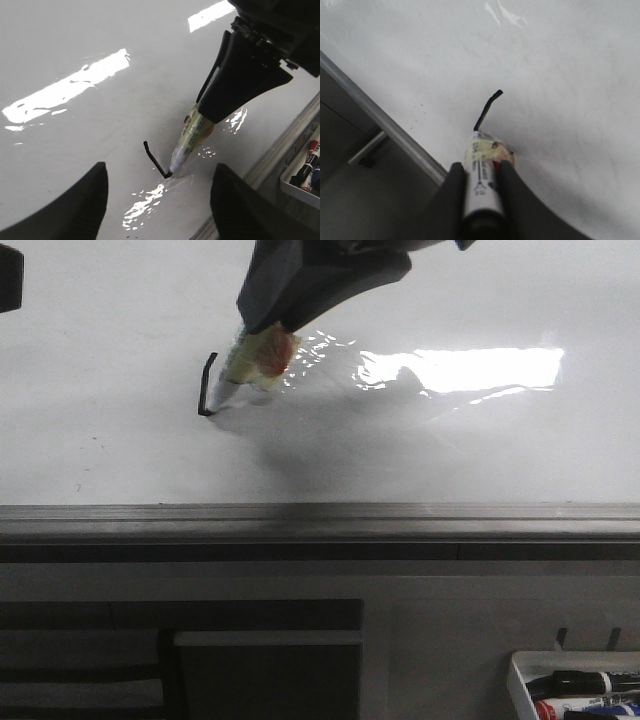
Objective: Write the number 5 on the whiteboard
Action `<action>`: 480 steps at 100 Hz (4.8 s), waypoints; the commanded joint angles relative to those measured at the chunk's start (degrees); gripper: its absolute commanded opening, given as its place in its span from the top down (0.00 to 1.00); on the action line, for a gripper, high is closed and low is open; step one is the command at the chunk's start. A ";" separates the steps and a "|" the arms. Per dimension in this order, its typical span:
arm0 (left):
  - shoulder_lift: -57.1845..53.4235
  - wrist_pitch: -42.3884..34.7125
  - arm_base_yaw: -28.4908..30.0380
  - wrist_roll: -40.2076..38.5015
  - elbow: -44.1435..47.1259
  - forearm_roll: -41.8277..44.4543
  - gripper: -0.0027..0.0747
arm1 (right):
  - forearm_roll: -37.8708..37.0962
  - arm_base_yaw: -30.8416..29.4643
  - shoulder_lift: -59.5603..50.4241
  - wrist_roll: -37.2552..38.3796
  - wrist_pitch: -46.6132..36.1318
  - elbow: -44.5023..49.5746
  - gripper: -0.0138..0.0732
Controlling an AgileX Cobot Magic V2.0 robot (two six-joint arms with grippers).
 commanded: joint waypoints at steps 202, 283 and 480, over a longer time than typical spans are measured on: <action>-0.08 -5.45 0.00 -0.67 -1.44 1.43 0.44 | -0.45 -3.79 -7.95 -0.45 -2.17 -2.55 0.91; 20.75 -24.21 -0.23 -0.67 -2.75 12.54 0.56 | 1.91 10.42 -8.67 -0.45 8.98 -2.55 0.91; 23.44 7.51 0.55 -15.84 -10.76 -28.15 0.99 | -1.02 4.56 -19.20 -0.45 7.87 -2.25 0.30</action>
